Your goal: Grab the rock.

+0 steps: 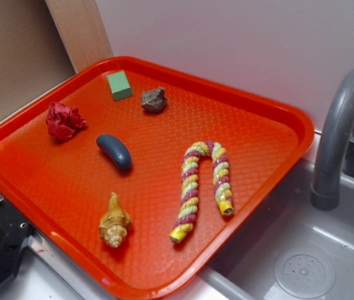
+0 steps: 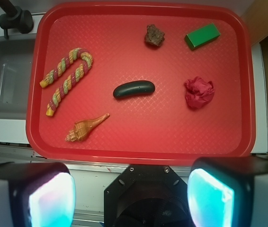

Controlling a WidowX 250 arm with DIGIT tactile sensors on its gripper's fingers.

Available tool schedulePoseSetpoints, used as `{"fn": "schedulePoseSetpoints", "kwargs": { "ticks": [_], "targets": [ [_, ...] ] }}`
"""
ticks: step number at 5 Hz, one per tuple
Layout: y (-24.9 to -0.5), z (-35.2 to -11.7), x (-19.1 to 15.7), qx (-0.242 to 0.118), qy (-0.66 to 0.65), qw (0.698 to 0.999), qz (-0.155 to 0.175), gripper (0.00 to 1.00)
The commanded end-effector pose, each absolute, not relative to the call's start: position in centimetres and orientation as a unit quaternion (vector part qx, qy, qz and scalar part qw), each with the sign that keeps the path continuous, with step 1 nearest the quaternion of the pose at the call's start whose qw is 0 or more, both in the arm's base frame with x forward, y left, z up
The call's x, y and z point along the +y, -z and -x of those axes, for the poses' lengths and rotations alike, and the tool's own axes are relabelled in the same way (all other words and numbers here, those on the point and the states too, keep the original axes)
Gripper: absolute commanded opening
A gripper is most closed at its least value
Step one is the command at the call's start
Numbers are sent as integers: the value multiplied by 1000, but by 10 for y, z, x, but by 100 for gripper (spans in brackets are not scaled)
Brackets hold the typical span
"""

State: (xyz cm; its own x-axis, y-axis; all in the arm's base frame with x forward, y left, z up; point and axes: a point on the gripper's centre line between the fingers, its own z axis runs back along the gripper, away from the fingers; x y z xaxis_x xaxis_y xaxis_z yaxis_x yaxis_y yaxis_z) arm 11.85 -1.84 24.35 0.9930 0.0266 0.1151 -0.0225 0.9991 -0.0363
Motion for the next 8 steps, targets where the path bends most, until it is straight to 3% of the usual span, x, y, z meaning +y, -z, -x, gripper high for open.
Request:
{"fn": "schedulePoseSetpoints", "kwargs": {
  "ticks": [1, 2, 4, 5, 6, 7, 8],
  "targets": [
    [-243, -119, -18, -58, -12, 998, 17, 100],
    [-240, -151, -32, -61, -62, 995, 42, 100],
    [-221, -217, -31, -108, -197, 974, 41, 100],
    [-199, -249, -13, -151, -204, 967, 21, 100],
    [-178, -272, 2, -170, -183, 968, -2, 100],
    [-159, -288, 20, -187, -161, 969, -24, 100],
    [-138, -297, 30, -180, -153, 971, -26, 100]
  ]
}}
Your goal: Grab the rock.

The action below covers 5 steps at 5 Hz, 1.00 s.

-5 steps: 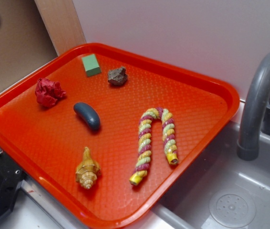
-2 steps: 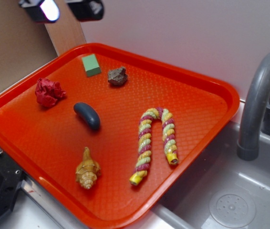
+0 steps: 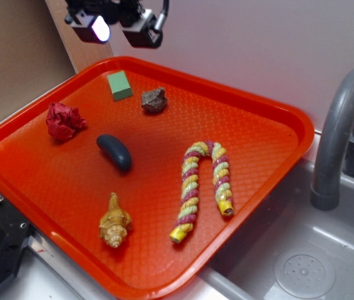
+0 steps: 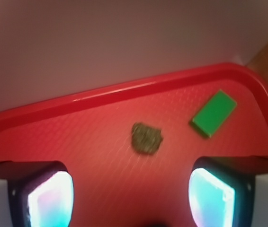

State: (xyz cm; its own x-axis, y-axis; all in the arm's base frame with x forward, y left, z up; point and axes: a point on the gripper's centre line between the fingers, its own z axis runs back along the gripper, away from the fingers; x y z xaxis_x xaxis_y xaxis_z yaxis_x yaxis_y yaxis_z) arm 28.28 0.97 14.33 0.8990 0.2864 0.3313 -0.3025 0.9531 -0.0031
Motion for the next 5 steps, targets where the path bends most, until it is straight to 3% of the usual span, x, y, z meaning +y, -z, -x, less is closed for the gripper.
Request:
{"fn": "schedulePoseSetpoints", "kwargs": {
  "ticks": [1, 2, 4, 5],
  "targets": [
    [-108, -308, 37, -179, -153, 971, -41, 100],
    [-86, -315, 40, -187, -155, 969, -37, 100],
    [-45, -327, 24, -192, -163, 968, 4, 100],
    [-41, -323, 27, -179, -161, 970, 31, 0]
  ]
}}
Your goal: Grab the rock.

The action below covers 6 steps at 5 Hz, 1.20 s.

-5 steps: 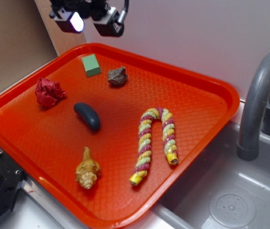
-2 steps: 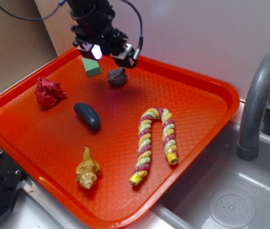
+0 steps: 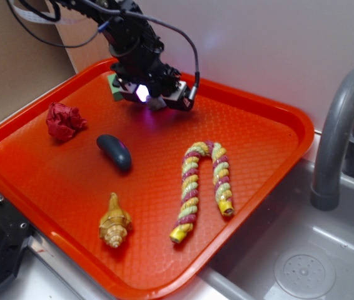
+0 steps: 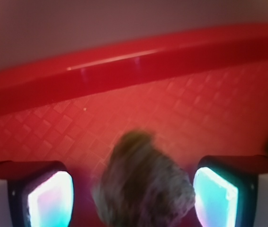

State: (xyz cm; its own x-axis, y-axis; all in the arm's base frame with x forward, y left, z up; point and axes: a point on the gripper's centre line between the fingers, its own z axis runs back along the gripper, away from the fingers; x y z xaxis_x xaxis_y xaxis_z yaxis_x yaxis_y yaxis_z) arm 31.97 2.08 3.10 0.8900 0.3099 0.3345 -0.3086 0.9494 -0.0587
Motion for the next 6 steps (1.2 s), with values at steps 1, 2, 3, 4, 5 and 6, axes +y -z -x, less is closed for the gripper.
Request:
{"fn": "schedulePoseSetpoints", "kwargs": {
  "ticks": [1, 2, 3, 4, 5, 6],
  "targets": [
    [-52, -317, 27, -183, -163, 969, 41, 0],
    [-65, -315, 27, -197, -153, 968, 16, 0],
    [-93, -313, 25, -165, -165, 972, -14, 0],
    [-137, -304, 18, -107, -164, 980, -22, 0],
    [-179, -279, 6, -91, -139, 986, -25, 0],
    [-201, -263, 0, -99, -116, 988, -23, 0]
  ]
}}
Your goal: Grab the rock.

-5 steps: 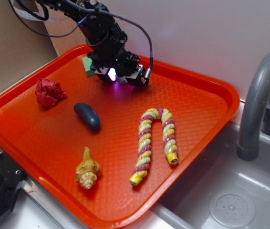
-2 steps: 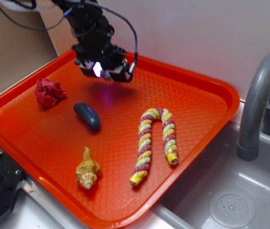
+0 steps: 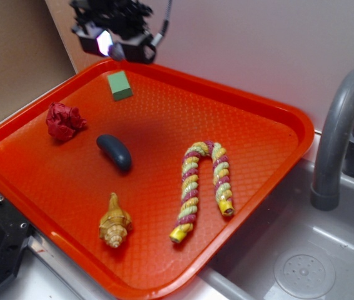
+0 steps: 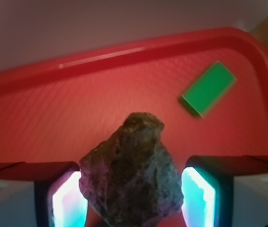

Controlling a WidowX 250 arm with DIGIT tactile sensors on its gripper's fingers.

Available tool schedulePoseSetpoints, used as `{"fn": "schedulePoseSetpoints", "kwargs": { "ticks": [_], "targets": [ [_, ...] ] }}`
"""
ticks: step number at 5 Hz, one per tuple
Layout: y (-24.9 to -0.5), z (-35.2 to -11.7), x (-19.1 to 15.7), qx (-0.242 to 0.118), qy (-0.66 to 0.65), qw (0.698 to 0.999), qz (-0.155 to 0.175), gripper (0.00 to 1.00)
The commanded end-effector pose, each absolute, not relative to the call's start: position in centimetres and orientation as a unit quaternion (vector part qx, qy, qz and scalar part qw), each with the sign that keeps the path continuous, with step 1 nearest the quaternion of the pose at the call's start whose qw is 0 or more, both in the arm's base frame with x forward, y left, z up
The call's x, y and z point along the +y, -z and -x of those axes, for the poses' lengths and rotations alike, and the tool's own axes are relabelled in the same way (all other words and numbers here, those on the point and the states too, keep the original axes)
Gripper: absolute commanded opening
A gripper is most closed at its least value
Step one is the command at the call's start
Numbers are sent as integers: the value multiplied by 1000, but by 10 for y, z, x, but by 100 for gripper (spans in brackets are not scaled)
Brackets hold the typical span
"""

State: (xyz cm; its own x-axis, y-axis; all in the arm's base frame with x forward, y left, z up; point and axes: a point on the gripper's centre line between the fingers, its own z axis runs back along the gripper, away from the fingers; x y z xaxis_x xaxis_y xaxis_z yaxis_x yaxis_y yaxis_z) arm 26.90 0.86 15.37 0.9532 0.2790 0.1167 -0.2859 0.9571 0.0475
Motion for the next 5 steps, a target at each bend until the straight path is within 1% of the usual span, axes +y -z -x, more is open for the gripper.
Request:
{"fn": "schedulePoseSetpoints", "kwargs": {
  "ticks": [1, 2, 3, 4, 5],
  "targets": [
    [-236, -247, -9, -111, -92, 989, -21, 0],
    [-270, -237, -17, -125, -88, 988, -2, 0],
    [-293, -229, -23, -146, -82, 986, 12, 0],
    [-301, -224, -21, -166, -88, 982, 11, 0],
    [-295, -220, -16, -179, -107, 978, 6, 0]
  ]
}}
